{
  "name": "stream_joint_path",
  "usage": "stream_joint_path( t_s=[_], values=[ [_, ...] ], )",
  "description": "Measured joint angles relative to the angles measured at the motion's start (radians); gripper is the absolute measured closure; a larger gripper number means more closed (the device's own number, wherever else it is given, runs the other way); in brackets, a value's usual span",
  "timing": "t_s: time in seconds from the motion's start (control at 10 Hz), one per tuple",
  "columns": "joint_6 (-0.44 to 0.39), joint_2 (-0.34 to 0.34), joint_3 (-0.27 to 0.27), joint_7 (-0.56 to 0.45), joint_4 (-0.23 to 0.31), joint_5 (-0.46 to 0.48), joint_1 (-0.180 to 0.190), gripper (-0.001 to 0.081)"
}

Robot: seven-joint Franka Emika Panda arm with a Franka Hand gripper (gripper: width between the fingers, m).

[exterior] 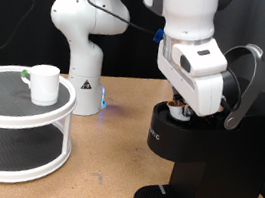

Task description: Make a cup of coffee with the keurig machine

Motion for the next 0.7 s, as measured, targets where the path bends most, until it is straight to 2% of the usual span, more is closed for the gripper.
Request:
stream_joint_path(
  t_s=[0.1,0.2,0.3,0.4,0.5,0.6,0.7],
  values=[
    [0.000,0.005,0.001,0.000,0.002,0.000,0.000,0.0468],
    [0.000,0.012,0.001,-0.001,-0.001,-0.002,0.000,0.0415],
    [0.001,0.017,0.001,-0.003,-0.003,-0.002,0.000,0.0280],
    [0.001,0.017,0.001,-0.007,-0.006,-0.002,0.000,0.0280],
    [0.002,0.017,0.001,-0.012,-0.008,-0.001,0.000,0.0112],
    [0.013,0.017,0.001,-0.013,-0.010,0.005,0.000,0.0023],
    [0.051,0.012,0.002,-0.007,-0.019,0.021,0.000,0.0023]
  ],
)
